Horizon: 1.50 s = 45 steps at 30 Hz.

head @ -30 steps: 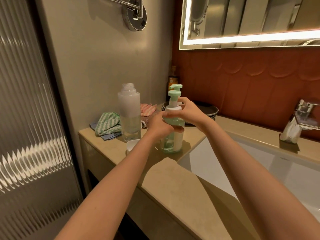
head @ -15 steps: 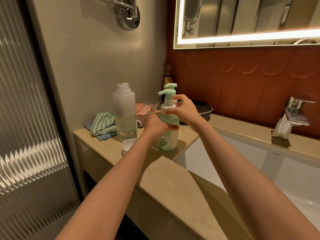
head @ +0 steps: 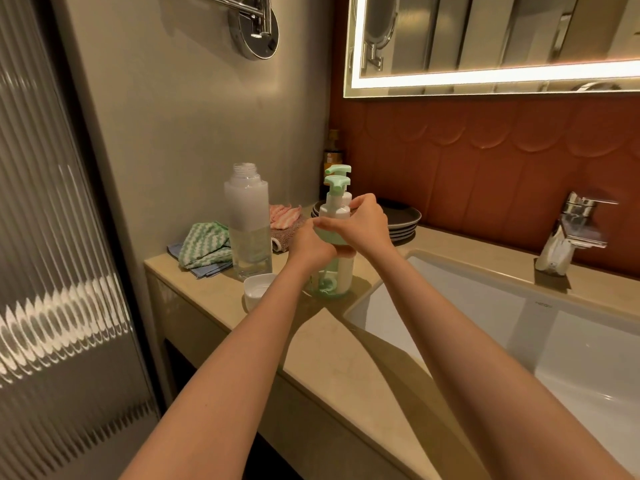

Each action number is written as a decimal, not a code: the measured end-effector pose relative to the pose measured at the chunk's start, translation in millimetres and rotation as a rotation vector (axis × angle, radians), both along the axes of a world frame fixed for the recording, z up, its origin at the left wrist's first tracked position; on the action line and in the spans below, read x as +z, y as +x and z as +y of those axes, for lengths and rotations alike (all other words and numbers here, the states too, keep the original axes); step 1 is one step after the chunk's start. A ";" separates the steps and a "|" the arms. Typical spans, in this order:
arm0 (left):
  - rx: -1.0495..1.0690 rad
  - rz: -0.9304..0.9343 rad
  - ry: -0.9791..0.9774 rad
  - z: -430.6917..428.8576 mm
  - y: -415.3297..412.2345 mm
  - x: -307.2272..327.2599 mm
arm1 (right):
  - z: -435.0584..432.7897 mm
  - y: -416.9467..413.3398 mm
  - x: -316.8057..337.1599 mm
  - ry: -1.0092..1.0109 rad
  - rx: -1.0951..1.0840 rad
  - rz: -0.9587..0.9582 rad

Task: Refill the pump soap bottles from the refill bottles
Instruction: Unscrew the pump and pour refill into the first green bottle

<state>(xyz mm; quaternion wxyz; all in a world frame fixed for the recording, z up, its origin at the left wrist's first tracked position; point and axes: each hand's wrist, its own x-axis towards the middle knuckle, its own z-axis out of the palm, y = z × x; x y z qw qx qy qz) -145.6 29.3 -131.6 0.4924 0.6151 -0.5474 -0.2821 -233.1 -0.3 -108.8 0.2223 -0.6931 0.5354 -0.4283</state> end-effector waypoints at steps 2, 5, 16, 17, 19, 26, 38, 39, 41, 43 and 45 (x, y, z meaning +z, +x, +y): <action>-0.008 -0.008 -0.007 1.1 0.4 0.6 | 0.5 0.6 -1.1 -0.015 -0.015 -0.067; 0.019 -0.023 -0.001 -0.3 0.4 -0.6 | 2.0 0.9 -4.8 -0.013 0.024 -0.144; 0.040 -0.027 0.017 0.8 -1.7 0.4 | 3.4 2.5 -16.5 0.016 0.025 -0.184; 0.039 -0.024 0.019 1.8 -1.9 1.3 | 3.4 1.1 -15.9 0.020 0.043 -0.184; 0.031 -0.014 0.034 2.0 -1.9 1.5 | 3.6 -1.2 -14.3 0.032 0.076 -0.195; 0.022 -0.002 0.035 -3.0 0.1 -0.4 | 4.1 -3.3 -12.7 0.084 0.168 -0.339; 0.010 -0.027 0.012 -6.5 1.9 -2.5 | 8.4 -2.6 14.5 -0.079 0.148 -0.458; 0.017 -0.024 0.015 -6.8 1.5 -2.8 | 9.7 -3.7 20.8 -0.114 0.156 -0.458; 0.029 -0.002 0.017 -8.1 0.7 -3.5 | 11.9 -6.2 33.4 -0.189 0.153 -0.411; 0.025 0.017 0.020 -9.7 0.4 -4.4 | 13.6 -8.9 43.9 -0.242 0.146 -0.385; 0.024 0.027 0.020 -10.4 -0.6 -4.3 | 14.3 -12.3 53.2 -0.268 0.134 -0.423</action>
